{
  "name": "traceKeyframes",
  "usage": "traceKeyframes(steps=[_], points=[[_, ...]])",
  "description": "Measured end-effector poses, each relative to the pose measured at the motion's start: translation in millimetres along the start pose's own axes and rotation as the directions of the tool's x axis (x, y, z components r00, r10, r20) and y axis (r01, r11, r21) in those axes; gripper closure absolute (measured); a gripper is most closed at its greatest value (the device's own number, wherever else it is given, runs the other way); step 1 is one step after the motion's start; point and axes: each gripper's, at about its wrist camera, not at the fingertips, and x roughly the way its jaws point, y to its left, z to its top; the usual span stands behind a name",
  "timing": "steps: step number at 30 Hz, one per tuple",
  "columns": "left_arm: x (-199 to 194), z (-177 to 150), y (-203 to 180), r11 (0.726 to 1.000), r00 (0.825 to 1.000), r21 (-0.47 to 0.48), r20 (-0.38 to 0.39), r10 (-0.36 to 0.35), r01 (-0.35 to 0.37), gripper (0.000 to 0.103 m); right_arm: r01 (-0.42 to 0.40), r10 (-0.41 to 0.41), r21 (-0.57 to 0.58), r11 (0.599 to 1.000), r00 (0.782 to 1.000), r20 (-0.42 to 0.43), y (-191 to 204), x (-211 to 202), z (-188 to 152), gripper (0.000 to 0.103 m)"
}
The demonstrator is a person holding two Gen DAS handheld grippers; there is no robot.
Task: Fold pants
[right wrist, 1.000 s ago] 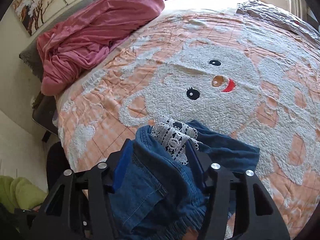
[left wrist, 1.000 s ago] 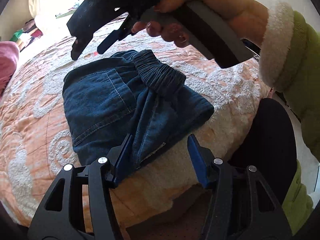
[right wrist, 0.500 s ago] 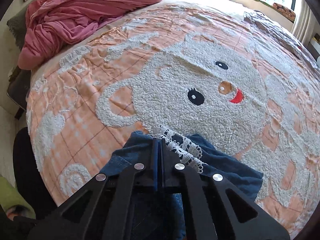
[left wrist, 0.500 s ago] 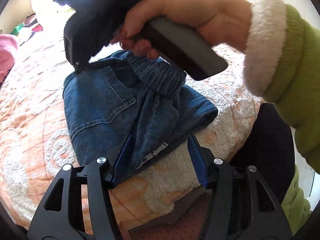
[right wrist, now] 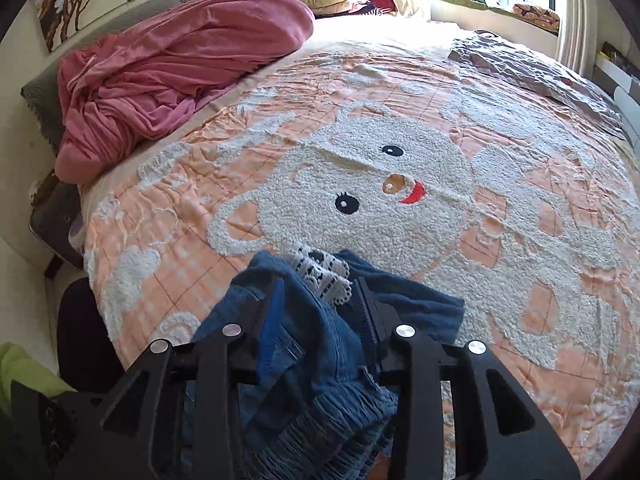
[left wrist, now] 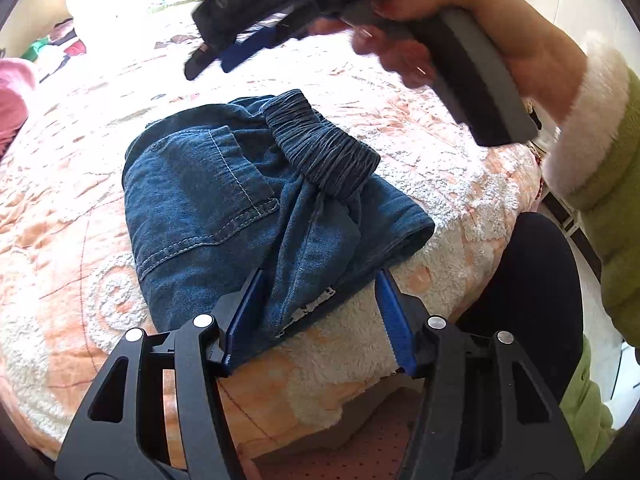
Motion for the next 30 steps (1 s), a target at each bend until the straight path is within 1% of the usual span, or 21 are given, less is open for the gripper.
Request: traceKeyframes(steps=[1, 2, 3, 4, 5, 9, 11, 12, 15, 17, 18, 20, 24, 27, 30], points=[[-0.5, 0.3, -0.1, 1.0, 1.0, -0.001, -0.001, 0.001, -0.001, 0.054, 0.003, -0.004, -0.002, 1.0, 1.0, -0.012, -0.5, 1.2, -4.8, 0.069], [-1.1, 0.6, -0.2, 1.0, 1.0, -0.002, -0.001, 0.002, -0.002, 0.054, 0.011, -0.011, 0.004, 1.0, 1.0, -0.024, -1.8, 2.4, -9.5, 0.066], [-1.3, 0.3, -0.8, 1.0, 1.0, -0.002, -0.001, 0.002, -0.002, 0.053, 0.008, -0.008, 0.016, 1.0, 0.999, -0.034, -3.7, 3.3, -14.0, 0.062], [-1.5, 0.0, -1.0, 1.0, 1.0, -0.003, 0.0, 0.003, -0.003, 0.053, 0.002, -0.001, 0.025, 1.0, 0.999, -0.04, -5.3, 3.8, -18.7, 0.053], [-2.0, 0.0, -0.9, 1.0, 1.0, -0.005, -0.001, 0.003, -0.003, 0.053, 0.002, 0.0, 0.031, 1.0, 0.999, -0.042, -6.8, 3.7, -23.3, 0.05], [-1.7, -0.2, -0.5, 1.0, 1.0, -0.009, -0.001, 0.001, -0.001, 0.053, 0.077, -0.077, 0.006, 0.997, 0.996, -0.052, -12.1, 5.6, -38.3, 0.05], [-1.6, -0.1, -0.7, 1.0, 1.0, -0.009, -0.001, 0.0, 0.0, 0.053, 0.147, -0.147, -0.009, 0.989, 0.987, -0.059, -17.8, 8.5, -44.1, 0.05], [-1.7, 0.0, -0.8, 1.0, 1.0, -0.01, -0.001, 0.0, 0.0, 0.053, 0.164, -0.165, -0.016, 0.986, 0.984, -0.063, -20.5, 10.6, -46.9, 0.05], [-1.9, 0.3, -0.3, 1.0, 1.0, -0.01, -0.002, 0.0, 0.0, 0.053, 0.184, -0.184, -0.011, 0.983, 0.98, -0.074, -27.3, 17.5, -52.6, 0.05], [-2.1, 0.5, -0.3, 1.0, 1.0, -0.012, -0.001, 0.0, 0.0, 0.053, 0.208, -0.208, -0.014, 0.978, 0.975, -0.078, -29.1, 22.6, -54.7, 0.044], [-2.6, 0.2, -0.4, 1.0, 1.0, -0.013, -0.002, 0.001, -0.001, 0.053, 0.216, -0.217, -0.011, 0.976, 0.973, -0.082, -30.0, 24.8, -55.4, 0.043], [-2.8, 0.3, 0.1, 1.0, 1.0, -0.014, -0.002, 0.001, -0.001, 0.053, 0.219, -0.218, 0.0, 0.976, 0.972, -0.084, -32.2, 28.3, -56.3, 0.039], [-3.1, 0.3, 0.6, 1.0, 1.0, -0.017, -0.001, 0.001, -0.001, 0.053, 0.216, -0.213, 0.031, 0.976, 0.974, -0.081, -36.0, 27.1, -56.2, 0.038], [-3.3, -0.3, 0.3, 1.0, 1.0, -0.016, -0.002, 0.002, -0.002, 0.052, 0.173, -0.166, 0.098, 0.98, 0.984, -0.068, -39.5, 17.7, -55.3, 0.034], [-5.7, -0.6, -0.6, 1.0, 1.0, -0.017, 0.002, -0.002, 0.002, 0.05, 0.117, -0.114, 0.153, 0.981, 0.993, -0.025, -39.7, 2.3, -55.1, 0.028]])
